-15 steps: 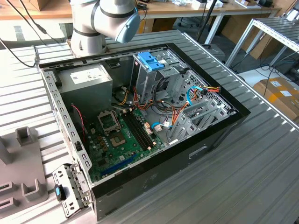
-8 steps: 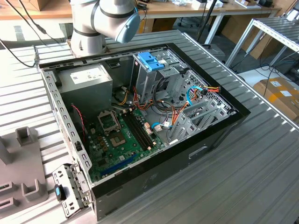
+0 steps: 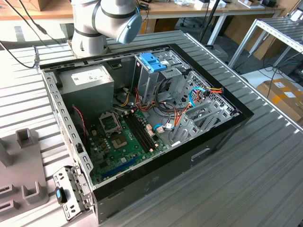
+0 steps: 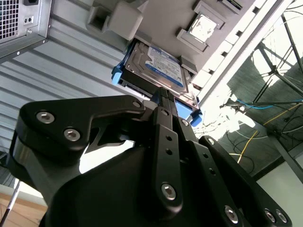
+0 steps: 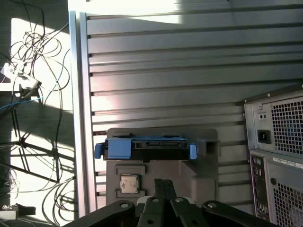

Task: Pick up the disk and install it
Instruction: 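Reach for the disk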

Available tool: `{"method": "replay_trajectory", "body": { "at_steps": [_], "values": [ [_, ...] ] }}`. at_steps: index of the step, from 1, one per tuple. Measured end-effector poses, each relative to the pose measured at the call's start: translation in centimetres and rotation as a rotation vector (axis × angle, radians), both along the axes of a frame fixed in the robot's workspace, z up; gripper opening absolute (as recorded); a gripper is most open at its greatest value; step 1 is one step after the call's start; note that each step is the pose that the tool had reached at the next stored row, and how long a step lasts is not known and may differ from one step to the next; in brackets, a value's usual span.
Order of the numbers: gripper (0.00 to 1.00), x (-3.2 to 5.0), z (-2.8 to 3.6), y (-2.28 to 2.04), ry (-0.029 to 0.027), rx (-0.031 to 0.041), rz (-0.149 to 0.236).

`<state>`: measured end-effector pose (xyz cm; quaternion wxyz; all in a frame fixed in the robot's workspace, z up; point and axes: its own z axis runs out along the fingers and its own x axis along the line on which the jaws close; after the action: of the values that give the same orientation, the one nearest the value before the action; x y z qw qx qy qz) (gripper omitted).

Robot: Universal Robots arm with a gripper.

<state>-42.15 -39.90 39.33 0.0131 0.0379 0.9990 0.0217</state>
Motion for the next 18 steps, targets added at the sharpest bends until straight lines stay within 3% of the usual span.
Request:
{"method": "replay_trajectory", "body": {
  "at_steps": [18],
  "values": [
    [0.11, -0.97, 0.00, 0.00, 0.0001, 0.0000, 0.000]
  ]
}}
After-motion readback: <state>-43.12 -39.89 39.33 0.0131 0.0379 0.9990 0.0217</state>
